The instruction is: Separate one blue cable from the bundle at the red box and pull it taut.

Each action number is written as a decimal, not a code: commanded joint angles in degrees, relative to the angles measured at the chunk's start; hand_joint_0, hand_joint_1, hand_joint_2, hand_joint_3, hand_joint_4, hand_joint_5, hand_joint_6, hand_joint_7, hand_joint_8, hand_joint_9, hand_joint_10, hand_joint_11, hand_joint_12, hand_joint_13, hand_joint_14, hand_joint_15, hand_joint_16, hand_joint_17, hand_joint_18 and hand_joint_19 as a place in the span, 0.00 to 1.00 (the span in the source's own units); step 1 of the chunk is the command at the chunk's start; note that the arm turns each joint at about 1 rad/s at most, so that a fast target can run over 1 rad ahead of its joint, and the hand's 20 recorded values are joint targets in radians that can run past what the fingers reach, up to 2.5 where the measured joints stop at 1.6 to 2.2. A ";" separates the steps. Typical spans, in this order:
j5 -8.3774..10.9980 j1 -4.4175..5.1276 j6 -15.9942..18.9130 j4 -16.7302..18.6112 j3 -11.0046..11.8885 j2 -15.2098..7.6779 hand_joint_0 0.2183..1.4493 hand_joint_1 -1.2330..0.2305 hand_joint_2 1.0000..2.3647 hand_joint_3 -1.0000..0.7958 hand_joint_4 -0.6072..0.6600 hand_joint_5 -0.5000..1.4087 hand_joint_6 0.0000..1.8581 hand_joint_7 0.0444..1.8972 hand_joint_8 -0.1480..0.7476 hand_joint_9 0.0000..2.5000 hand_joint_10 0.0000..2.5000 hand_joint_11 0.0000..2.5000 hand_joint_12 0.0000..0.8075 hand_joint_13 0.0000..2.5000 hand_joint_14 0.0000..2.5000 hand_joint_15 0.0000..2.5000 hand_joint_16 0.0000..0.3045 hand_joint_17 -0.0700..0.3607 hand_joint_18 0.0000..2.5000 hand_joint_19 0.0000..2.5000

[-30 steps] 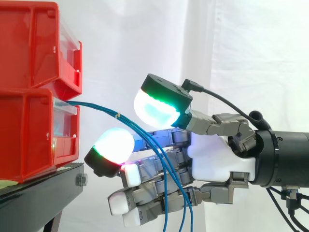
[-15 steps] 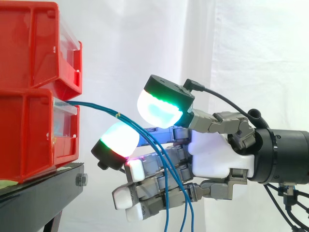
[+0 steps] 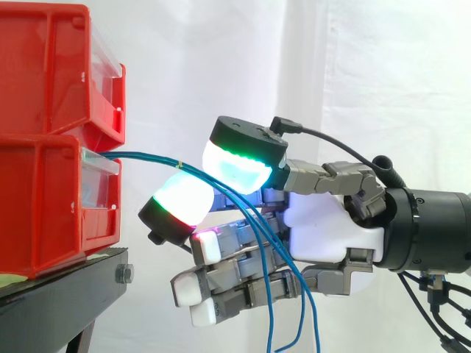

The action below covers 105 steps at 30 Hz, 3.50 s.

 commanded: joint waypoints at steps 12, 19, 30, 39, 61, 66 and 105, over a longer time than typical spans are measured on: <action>0.32 0.41 -0.09 0.27 0.19 -0.05 0.26 0.43 0.00 0.28 0.56 0.16 0.46 0.42 0.48 0.35 0.01 0.36 0.42 0.29 0.01 0.22 0.15 0.39 0.20 0.25; 0.41 0.41 -0.09 0.27 0.19 -0.05 0.25 0.39 0.00 0.28 0.55 0.17 0.44 0.45 0.48 0.36 0.01 0.36 0.42 0.30 0.01 0.22 0.15 0.40 0.21 0.25; 0.41 0.41 -0.01 0.27 0.19 -0.05 0.36 0.26 0.01 0.41 0.40 0.16 0.48 0.54 0.46 0.38 0.01 0.39 0.40 0.32 0.01 0.23 0.14 0.38 0.26 0.25; 0.41 0.50 0.08 0.27 0.19 -0.05 0.29 0.38 0.01 0.44 0.48 0.17 0.49 0.54 0.50 0.39 0.01 0.36 0.44 0.33 0.01 0.24 0.16 0.42 0.26 0.28; 0.41 0.50 0.17 0.27 0.28 -0.05 0.30 0.33 0.01 0.43 0.51 0.18 0.47 0.57 0.50 0.41 0.01 0.38 0.44 0.34 0.01 0.24 0.15 0.40 0.27 0.28; 0.32 0.50 0.17 0.27 0.28 -0.05 0.31 0.30 0.01 0.44 0.50 0.17 0.47 0.54 0.49 0.39 0.01 0.38 0.44 0.33 0.01 0.25 0.15 0.40 0.27 0.29; 0.41 0.50 0.17 0.00 0.28 -0.05 0.31 0.51 0.01 0.46 0.51 0.20 0.37 0.62 0.50 0.38 0.01 0.29 0.46 0.31 0.01 0.24 0.17 0.43 0.27 0.30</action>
